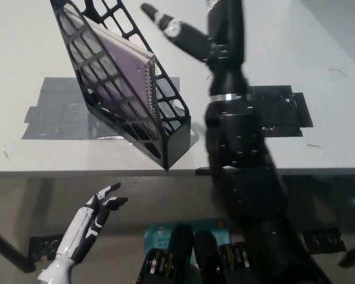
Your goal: A person hands a notebook to the robot and the robot grabs it with its right hand and places it in the magazine stand kept in the centre of the desk infront of it.
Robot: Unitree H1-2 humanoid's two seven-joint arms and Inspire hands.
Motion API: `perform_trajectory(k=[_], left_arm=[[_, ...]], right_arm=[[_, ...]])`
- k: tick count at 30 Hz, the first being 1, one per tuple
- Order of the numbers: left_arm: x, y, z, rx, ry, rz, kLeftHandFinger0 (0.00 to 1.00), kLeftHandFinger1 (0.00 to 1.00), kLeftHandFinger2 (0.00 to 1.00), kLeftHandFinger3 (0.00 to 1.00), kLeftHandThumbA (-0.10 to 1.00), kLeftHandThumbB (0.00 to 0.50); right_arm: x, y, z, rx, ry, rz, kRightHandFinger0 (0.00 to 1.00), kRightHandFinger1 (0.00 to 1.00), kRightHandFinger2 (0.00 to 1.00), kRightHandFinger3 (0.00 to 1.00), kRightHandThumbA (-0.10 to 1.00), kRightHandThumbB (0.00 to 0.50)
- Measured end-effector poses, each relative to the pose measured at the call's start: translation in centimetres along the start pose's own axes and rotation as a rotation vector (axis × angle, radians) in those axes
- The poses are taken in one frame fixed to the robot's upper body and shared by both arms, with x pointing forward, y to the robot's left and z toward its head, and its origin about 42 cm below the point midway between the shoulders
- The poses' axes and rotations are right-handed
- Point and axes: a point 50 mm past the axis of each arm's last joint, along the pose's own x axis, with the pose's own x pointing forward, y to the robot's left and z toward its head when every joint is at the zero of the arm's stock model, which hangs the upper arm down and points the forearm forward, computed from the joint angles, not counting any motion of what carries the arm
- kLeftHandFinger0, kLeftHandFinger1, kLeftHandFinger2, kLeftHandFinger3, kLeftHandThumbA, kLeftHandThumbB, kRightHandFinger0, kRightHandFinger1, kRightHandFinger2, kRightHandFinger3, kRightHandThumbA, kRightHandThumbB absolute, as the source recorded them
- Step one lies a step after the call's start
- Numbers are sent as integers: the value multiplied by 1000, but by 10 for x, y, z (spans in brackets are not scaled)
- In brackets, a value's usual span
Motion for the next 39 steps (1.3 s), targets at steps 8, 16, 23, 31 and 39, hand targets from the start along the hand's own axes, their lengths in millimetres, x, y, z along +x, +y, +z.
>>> perform_trajectory(k=[8,16,23,31,39], left_arm=[[-2,-2,-1,-4,6,-1,878,877,884,946,1000,500],[-7,-4,-3,-15,18,1,1000,1000,1000,1000,1000,500],[-23,-7,-9,-40,54,11,1000,1000,1000,1000,1000,500],[-38,-6,-14,-75,84,42,1000,1000,1000,1000,1000,500],[-39,-3,-16,-83,90,65,1000,1000,1000,1000,1000,500]], right_arm=[[-11,-49,40,-81,-103,-1,1000,1000,1000,1000,1000,491],[-68,-105,73,-197,-127,4,1000,1000,1000,1000,1000,458],[-183,-155,92,-305,69,57,1000,1000,1000,1000,1000,437],[-311,-170,58,-269,522,98,1000,1000,1000,1000,1000,337],[-335,-169,30,-207,637,119,1000,1000,1000,1000,1000,351]])
